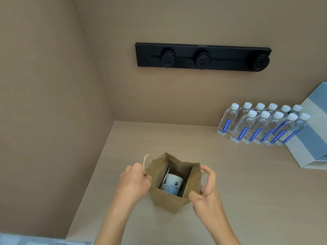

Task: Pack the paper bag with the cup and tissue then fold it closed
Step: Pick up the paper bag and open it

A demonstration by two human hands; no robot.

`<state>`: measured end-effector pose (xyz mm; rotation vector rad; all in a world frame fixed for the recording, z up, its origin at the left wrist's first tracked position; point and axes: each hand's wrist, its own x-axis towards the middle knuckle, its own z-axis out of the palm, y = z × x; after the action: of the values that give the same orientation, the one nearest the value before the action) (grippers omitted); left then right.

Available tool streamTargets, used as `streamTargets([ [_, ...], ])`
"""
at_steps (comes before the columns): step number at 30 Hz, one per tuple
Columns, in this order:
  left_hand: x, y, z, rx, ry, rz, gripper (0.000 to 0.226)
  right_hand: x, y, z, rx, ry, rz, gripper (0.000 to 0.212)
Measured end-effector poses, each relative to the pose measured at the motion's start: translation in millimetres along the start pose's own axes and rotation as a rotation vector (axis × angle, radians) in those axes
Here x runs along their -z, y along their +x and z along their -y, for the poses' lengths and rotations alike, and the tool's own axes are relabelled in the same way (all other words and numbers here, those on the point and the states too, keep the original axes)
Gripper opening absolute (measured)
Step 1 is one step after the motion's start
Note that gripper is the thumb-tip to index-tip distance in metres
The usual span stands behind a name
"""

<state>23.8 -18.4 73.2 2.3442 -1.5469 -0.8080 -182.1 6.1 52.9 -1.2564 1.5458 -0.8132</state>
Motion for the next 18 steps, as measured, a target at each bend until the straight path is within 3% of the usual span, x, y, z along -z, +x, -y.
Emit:
streamTargets([
  [4,9,7,-14,-0.032,0.111,0.059,0.009,4,-19,1,0.102,-0.204,0.0,0.076],
  [7,9,13,-22,-0.049,0.132,0.025,0.008,12,-22,-2,0.315,-0.693,0.001,0.056],
  [8,7,14,-26,-0.056,0.121,0.004,0.01,15,-20,-1,0.355,-0.82,0.051,0.048],
  [10,3,15,-31,-0.063,0.056,-0.042,0.014,24,-16,-1,0.42,-0.954,0.187,0.054],
  [13,-5,15,-34,-0.115,-0.164,-0.051,0.023,39,-14,1,0.524,-0.991,0.295,0.051],
  [16,-12,13,-31,-0.182,-0.391,-0.057,0.034,47,-17,5,0.646,-0.965,0.241,0.042],
  [18,-16,10,-27,-0.248,-0.45,-0.072,0.045,44,-16,15,0.594,-0.88,0.195,0.045],
])
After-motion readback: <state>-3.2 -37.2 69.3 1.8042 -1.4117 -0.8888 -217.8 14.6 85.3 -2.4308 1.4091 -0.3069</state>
